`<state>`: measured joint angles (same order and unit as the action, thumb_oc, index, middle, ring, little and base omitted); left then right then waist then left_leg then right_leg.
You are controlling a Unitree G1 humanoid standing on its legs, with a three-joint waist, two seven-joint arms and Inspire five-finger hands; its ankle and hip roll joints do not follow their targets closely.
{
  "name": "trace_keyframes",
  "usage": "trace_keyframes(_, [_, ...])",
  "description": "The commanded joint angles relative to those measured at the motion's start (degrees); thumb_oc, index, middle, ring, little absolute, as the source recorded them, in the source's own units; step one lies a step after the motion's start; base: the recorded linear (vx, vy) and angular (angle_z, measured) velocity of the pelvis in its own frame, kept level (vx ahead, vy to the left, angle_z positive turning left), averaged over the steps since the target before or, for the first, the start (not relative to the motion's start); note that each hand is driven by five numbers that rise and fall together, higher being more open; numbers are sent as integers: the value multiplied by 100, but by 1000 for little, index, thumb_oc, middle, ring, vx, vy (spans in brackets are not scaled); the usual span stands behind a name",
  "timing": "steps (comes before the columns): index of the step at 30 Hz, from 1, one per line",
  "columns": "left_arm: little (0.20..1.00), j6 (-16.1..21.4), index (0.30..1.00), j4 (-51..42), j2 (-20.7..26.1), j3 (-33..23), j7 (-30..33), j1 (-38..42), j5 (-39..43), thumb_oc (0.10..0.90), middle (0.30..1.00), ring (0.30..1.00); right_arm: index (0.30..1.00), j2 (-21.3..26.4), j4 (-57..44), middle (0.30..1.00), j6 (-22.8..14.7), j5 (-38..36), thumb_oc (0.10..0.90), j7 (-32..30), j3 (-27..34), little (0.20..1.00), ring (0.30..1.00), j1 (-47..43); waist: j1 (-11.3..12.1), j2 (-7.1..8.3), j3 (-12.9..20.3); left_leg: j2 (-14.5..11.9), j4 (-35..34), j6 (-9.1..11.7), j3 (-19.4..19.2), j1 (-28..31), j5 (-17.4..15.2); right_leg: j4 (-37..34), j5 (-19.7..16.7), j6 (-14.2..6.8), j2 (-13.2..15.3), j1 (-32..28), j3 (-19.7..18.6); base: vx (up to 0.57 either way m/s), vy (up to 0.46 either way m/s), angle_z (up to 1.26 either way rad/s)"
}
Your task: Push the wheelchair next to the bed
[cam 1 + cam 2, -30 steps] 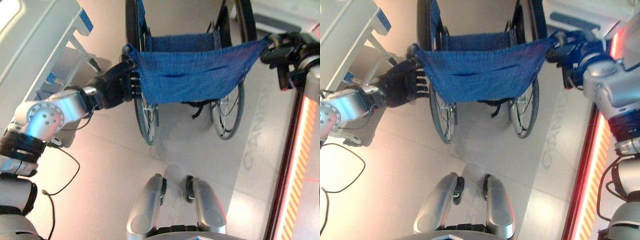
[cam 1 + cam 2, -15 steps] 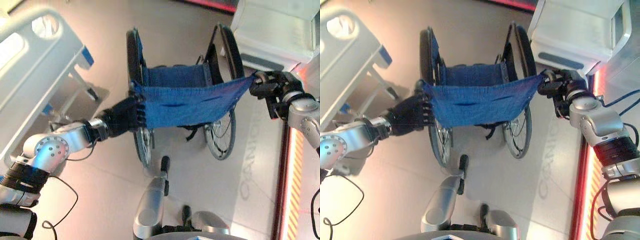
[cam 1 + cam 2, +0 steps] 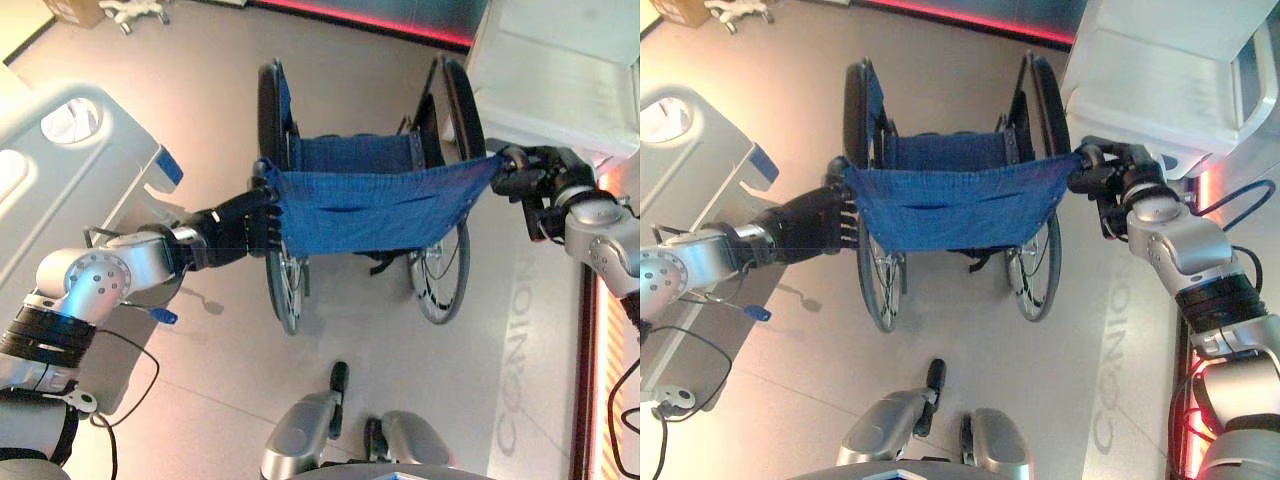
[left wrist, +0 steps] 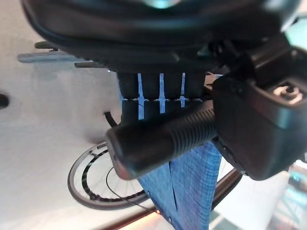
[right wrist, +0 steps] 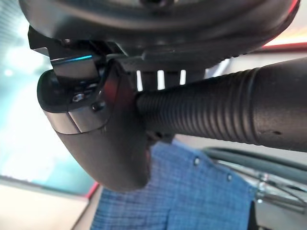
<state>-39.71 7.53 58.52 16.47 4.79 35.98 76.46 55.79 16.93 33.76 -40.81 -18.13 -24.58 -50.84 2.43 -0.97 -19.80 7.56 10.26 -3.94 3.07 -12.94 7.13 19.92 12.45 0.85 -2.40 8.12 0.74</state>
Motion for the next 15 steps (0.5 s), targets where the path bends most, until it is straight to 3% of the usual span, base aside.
trace_keyframes(1, [300,1075,300,308,122,-279,248,860,368,400,300,300,300,-45,-62,300,-975,-581,400,1089,-449,300,300,-1021,25,157,188,93,1518,468,-682,-625,-662,-2328,-2068,-638,841,-165,-40,235,-236,38])
trace_keyframes(3, [300,1116,300,425,159,-102,380,1173,528,400,300,300,300,-50,-18,300,-919,-645,400,1117,-575,300,300,-1363,-150,176,22,54,1568,415,-577,-313,-1226,-2416,-2370,-920,1129,354,-115,415,-290,45])
trace_keyframes(5, [300,991,300,443,253,-43,413,1333,642,400,300,300,300,-7,-186,300,-703,-722,400,1104,-504,300,300,-1414,-286,249,-66,-57,1662,330,-422,36,-1633,-2128,-2544,-1039,1221,798,-117,604,-365,35])
trace_keyframes(8, [300,917,300,456,305,-73,408,1314,702,400,300,300,300,79,-288,300,-617,-810,400,1143,-511,300,300,-1419,-338,298,-28,-214,1853,324,-349,153,-1590,-1905,-2450,-993,1144,851,-49,504,-293,65])
trace_keyframes(10, [300,931,300,409,307,-173,360,1038,791,400,300,300,300,263,-407,300,-543,-876,400,1310,-531,300,300,-1388,-357,424,129,-517,2559,441,-173,246,-1178,-1530,-2321,-771,1019,721,56,636,-385,66])
trace_keyframes(11, [300,933,300,312,323,-316,358,809,834,400,300,300,300,322,-608,300,-459,-908,400,1264,-534,300,300,-1320,-364,458,197,-634,3221,552,-49,172,-812,-1389,-2241,-612,924,650,143,470,-307,57])
trace_keyframes(12, [300,942,300,249,326,-394,393,687,873,400,300,300,300,353,-713,300,-436,-900,400,1262,-554,300,300,-1282,-331,445,211,-708,3661,601,17,124,-671,-1341,-2171,-523,831,568,207,459,-327,62])
trace_keyframes(13, [300,916,300,156,353,-526,321,488,852,400,300,300,300,382,-828,300,-437,-957,400,1198,-588,300,300,-1233,-305,531,256,-635,4207,642,118,-25,-335,-1319,-2112,-405,783,476,219,473,-302,55])
trace_keyframes(14, [300,844,300,-19,382,-720,253,219,827,400,300,300,300,410,-986,300,-390,-1071,400,1069,-604,300,300,-1164,-227,529,266,-574,4855,648,237,-251,-205,-1269,-1993,-271,626,299,252,412,-267,29])
trace_keyframes(15, [300,803,300,-89,394,-795,234,133,811,400,300,300,300,416,-1035,300,-361,-1112,400,1028,-603,300,300,-1155,-202,576,282,-492,4991,631,260,-366,-122,-1272,-1980,-233,620,250,259,490,-250,-11])
